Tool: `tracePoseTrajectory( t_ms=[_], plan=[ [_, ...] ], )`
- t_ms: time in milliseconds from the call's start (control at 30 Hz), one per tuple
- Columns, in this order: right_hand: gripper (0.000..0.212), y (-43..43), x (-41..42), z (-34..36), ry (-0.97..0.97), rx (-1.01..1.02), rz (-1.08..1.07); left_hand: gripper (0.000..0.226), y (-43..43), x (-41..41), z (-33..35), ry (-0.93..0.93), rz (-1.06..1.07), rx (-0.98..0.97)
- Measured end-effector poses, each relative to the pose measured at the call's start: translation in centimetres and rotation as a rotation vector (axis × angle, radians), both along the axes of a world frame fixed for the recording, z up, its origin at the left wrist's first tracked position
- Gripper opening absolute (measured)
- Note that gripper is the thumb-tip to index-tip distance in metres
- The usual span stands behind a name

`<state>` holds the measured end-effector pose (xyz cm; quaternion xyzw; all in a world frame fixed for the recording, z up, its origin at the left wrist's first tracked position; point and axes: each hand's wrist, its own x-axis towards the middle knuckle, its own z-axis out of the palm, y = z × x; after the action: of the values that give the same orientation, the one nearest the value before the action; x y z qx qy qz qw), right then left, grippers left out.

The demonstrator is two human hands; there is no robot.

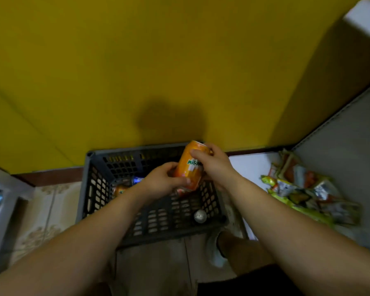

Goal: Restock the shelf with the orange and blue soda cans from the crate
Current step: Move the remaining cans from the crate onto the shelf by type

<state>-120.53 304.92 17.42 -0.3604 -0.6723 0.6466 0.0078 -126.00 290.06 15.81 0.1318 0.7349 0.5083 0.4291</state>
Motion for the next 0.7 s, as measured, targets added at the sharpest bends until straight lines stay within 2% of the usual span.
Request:
tracePoseTrajectory(
  t_ms=[133, 233, 300, 433, 500, 567, 633, 700],
  plan=[
    [0.063, -0.4, 3.5, 7.4, 0.123, 0.094, -0.031, 0.053, 0.2, 3.9, 6.6, 0.077, -0.036, 0.105],
    [0.081, -0.3, 6.6, 12.3, 0.191, 0.183, -0.057, 0.048, 1.1, 6.4, 11.1, 0.166, -0.032, 0.196],
    [0.084, 0.1, 9.0, 15.3, 0.230, 0.218, -0.083, 0.043, 1.9, 8.0, 13.7, 0.180, -0.045, 0.273],
    [0.064, 1.6, 14.7, 20.4, 0.318, 0.283, -0.172, 0.047, 4.0, 11.9, 18.1, 0.186, -0.114, 0.399],
    [0.052, 2.5, 17.5, 22.5, 0.365, 0.270, -0.199, 0.048, 5.2, 13.9, 19.9, 0.120, -0.145, 0.467],
    [0.040, 3.1, 20.3, 24.6, 0.375, 0.238, -0.215, 0.039, 6.4, 15.9, 21.6, 0.030, -0.197, 0.519],
    [0.037, 3.9, 22.8, 26.5, 0.377, 0.274, -0.264, 0.026, 7.8, 18.0, 23.2, -0.034, -0.275, 0.545],
    [0.046, 5.0, 25.1, 27.9, 0.389, 0.362, -0.333, 0.027, 9.4, 19.9, 24.6, -0.008, -0.357, 0.547]
  ],
)
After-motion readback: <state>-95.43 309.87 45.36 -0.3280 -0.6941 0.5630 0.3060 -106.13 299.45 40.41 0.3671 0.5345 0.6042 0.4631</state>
